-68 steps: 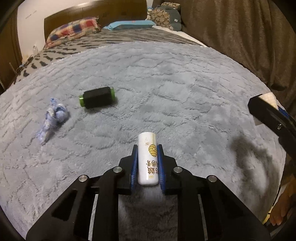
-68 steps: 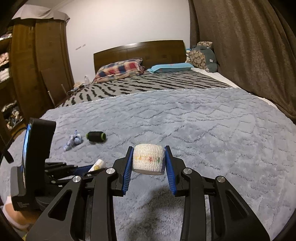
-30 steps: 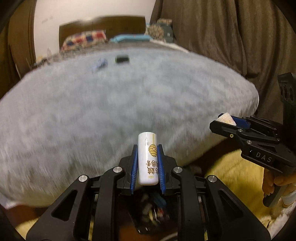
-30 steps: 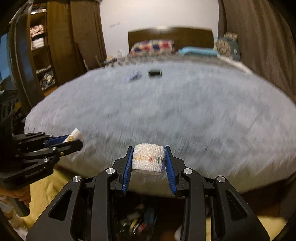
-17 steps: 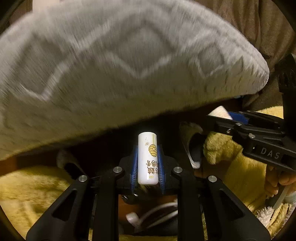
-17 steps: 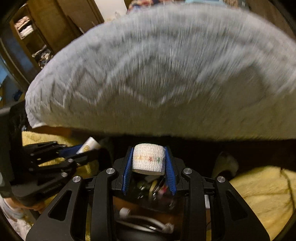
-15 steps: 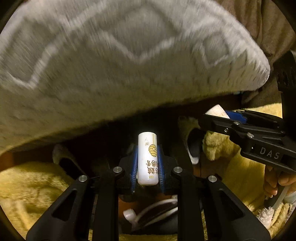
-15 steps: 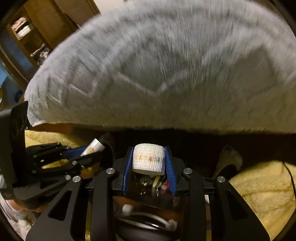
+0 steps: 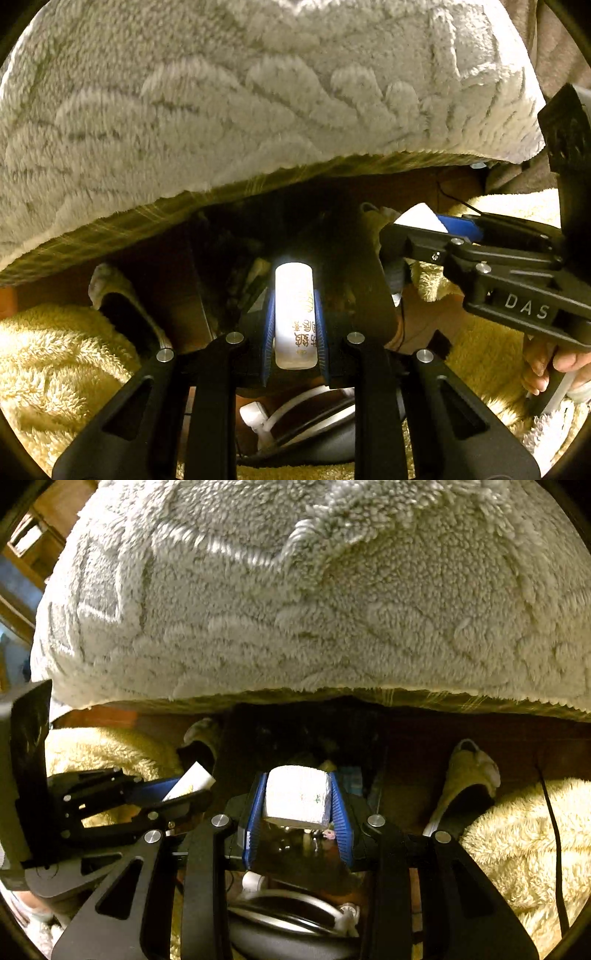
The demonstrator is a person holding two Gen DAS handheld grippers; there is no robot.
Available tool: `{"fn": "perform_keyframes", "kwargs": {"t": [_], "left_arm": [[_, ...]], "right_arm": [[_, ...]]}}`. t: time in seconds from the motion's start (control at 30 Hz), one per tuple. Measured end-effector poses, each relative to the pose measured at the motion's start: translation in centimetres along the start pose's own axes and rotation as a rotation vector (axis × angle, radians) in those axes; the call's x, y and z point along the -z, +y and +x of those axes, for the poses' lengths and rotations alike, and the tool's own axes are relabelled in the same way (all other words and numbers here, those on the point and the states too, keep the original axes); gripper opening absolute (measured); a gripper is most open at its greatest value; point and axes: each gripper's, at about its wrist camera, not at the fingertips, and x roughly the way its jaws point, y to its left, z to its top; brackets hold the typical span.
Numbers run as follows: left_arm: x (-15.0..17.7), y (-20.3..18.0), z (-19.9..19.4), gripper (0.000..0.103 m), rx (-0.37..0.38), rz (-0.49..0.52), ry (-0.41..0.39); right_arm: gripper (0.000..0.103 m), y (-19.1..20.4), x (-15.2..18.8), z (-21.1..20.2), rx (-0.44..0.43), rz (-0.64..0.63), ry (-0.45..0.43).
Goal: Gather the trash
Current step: 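Lower both tools below the bed edge and release tape roll and bottle into the bin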
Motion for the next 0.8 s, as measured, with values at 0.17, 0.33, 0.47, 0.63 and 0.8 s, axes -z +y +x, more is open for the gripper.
{"fn": "perform_keyframes", "kwargs": {"t": [0.17,0.33,0.47,0.63,0.8], "left_arm": [[-0.2,-0.8,-0.7,0.033,-0.016,-0.01,-0.006],[-0.5,-1.1,-2.3,0.05,-0.059,-0.001,-0.035],[-1.1,-1.5,-5.0,0.072,-0.104,0.021,-0.108],[-2.5,-1.6,-8.5,0.085,-0.103,0.014,-0.173],[-4.5,-2.2,-14.2,0.094,-0.156,0.051,-0.309]], "right_arm": [[0.052,-0.1,-0.2,-0.5,0.001,-0.001,-0.012],[0.07,-0.1,-0.8,-2.3,0.041,-0.005,-0.084],[0.096,0.1,-1.3,-4.6,0.098,-0.021,-0.184],[0.098,1.1,-2.8,-7.5,0.156,-0.05,-0.225],[0.099,2.6,-4.9,-12.8,0.226,-0.125,-0.357]]}}
